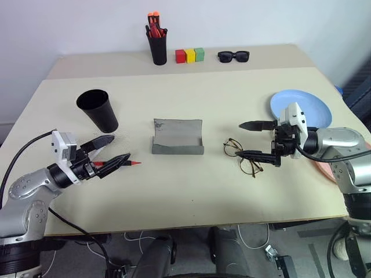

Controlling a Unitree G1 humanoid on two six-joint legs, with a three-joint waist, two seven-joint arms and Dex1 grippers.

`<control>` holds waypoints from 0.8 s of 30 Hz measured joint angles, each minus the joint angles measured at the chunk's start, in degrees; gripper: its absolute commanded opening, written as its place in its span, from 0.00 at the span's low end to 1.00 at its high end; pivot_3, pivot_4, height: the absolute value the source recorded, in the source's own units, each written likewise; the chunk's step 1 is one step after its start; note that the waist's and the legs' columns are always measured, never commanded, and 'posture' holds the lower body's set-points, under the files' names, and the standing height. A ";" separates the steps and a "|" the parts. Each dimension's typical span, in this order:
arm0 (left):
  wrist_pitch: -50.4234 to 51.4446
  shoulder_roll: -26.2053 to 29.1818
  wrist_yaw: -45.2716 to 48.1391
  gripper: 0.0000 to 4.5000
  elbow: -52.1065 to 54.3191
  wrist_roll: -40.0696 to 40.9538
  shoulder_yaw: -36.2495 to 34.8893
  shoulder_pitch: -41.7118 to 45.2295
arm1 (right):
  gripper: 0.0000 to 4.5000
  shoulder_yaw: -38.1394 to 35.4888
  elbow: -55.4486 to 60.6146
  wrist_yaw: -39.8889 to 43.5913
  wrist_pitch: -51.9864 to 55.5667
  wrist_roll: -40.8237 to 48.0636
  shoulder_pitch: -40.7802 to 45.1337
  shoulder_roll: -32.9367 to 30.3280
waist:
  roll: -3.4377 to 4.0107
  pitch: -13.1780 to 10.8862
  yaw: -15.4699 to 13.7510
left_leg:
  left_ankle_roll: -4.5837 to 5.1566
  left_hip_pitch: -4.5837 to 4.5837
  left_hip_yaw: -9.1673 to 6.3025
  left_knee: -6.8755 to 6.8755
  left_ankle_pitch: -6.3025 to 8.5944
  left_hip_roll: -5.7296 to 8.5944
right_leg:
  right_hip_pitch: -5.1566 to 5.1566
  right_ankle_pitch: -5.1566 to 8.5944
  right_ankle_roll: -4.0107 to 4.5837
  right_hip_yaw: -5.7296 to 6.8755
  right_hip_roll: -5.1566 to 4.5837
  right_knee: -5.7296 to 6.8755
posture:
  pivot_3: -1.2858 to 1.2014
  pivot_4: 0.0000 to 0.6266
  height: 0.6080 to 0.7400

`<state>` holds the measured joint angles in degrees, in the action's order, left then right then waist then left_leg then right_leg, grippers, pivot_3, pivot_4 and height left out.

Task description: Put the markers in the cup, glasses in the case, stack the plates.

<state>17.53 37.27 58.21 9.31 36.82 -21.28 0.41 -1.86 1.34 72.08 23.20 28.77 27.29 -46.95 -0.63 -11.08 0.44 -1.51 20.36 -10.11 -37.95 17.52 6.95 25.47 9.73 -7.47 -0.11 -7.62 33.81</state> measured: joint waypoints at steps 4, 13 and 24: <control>-0.54 -0.22 -0.94 1.00 0.75 0.04 -0.28 -1.32 | 0.99 0.94 -0.53 0.09 0.01 -0.47 0.87 0.68 | 0.01 0.00 -0.03 | 0.00 -0.01 0.02 0.00 0.00 0.00 | 0.00 0.00 0.00 -0.02 0.00 0.00 | 0.52 0.24 1.00; -0.48 0.45 -2.34 1.00 0.63 -0.47 0.84 1.51 | 0.99 0.97 -0.09 -2.00 0.19 -0.56 0.88 1.40 | 0.01 0.00 -0.15 | 0.00 -0.02 0.01 0.00 0.00 0.00 | 0.00 -0.01 0.01 -0.02 0.02 0.02 | 0.52 0.24 1.00; -0.74 7.76 9.46 1.00 -8.35 -2.18 6.09 10.51 | 0.99 2.08 9.58 -12.31 0.94 -1.18 -2.87 8.33 | 0.01 0.00 -0.64 | 0.00 -0.01 0.03 -0.03 0.03 0.01 | 0.02 -0.01 0.01 -0.03 0.03 0.02 | 0.52 0.24 1.00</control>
<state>16.79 45.04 67.67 0.96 34.65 -15.19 10.92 0.23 10.92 59.78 24.14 27.58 24.42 -38.62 -0.63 -11.08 -0.21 -1.51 20.34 -10.08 -37.97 17.55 6.96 25.49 9.72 -7.46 -0.14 -7.59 33.83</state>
